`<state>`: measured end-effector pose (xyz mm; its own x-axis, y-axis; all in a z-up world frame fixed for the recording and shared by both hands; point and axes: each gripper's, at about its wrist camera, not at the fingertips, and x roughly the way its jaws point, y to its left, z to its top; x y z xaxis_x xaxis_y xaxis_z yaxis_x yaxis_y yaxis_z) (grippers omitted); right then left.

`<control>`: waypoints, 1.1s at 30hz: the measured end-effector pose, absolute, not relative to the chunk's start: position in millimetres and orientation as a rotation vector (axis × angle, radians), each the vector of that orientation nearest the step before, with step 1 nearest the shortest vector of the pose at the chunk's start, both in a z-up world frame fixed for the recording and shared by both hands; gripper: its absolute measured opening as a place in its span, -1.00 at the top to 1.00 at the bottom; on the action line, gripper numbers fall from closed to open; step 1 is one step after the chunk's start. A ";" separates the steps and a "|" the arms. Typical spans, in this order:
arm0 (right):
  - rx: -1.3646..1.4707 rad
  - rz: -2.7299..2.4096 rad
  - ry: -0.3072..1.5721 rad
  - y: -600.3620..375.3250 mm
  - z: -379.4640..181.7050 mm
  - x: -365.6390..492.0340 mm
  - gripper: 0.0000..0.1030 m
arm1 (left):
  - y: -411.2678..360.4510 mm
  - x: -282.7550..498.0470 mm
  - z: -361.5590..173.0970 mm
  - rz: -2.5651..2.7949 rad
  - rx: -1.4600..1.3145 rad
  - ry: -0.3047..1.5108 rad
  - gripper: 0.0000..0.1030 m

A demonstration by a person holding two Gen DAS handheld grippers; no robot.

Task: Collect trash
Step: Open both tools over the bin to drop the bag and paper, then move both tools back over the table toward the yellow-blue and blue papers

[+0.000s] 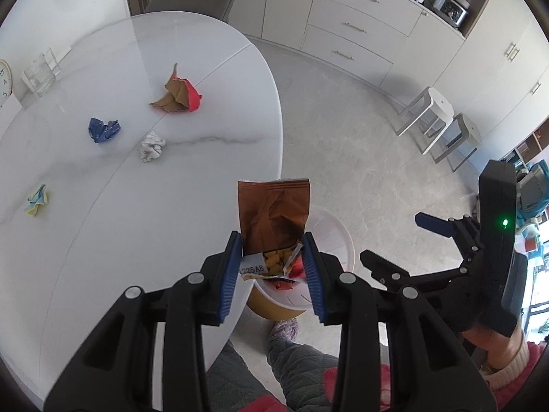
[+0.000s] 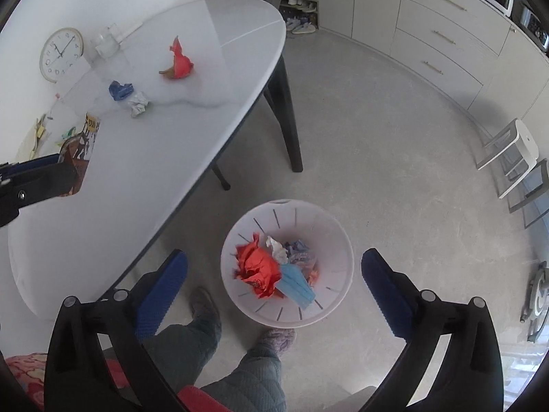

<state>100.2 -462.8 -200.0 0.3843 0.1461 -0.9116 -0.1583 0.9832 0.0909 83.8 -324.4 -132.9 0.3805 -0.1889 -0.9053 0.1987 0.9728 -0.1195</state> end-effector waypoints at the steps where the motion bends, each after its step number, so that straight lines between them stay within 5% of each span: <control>1: -0.010 0.191 1.158 -466.6 -198.9 98.9 -0.95 | -329.5 82.9 -135.1 -0.257 0.012 1.160 0.32; 13: -0.029 0.095 1.085 -516.5 -173.9 72.5 -0.95 | -382.7 90.8 -163.2 -0.362 0.059 1.220 0.27; 14: -0.029 0.087 1.077 -520.2 -171.4 71.2 -0.95 | -387.2 92.0 -165.5 -0.367 0.063 1.224 0.20; 16: -0.024 0.072 1.065 -527.9 -167.0 69.5 -0.95 | -394.2 93.8 -168.8 -0.363 0.068 1.226 -0.40; 20: 0.005 0.054 1.054 -541.0 -162.4 69.1 -0.95 | -400.3 94.6 -168.5 -0.321 0.059 1.225 -0.75; 33: 0.006 0.076 1.021 -524.5 -147.1 75.2 -0.95 | -351.0 87.2 -133.3 -0.194 0.023 1.143 -0.80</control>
<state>75.2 -524.5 -147.1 0.5204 0.0665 -0.8513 -0.0610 0.9973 0.0406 87.2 -351.0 -133.3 0.3997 -0.1420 -0.9056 0.1652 0.9829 -0.0811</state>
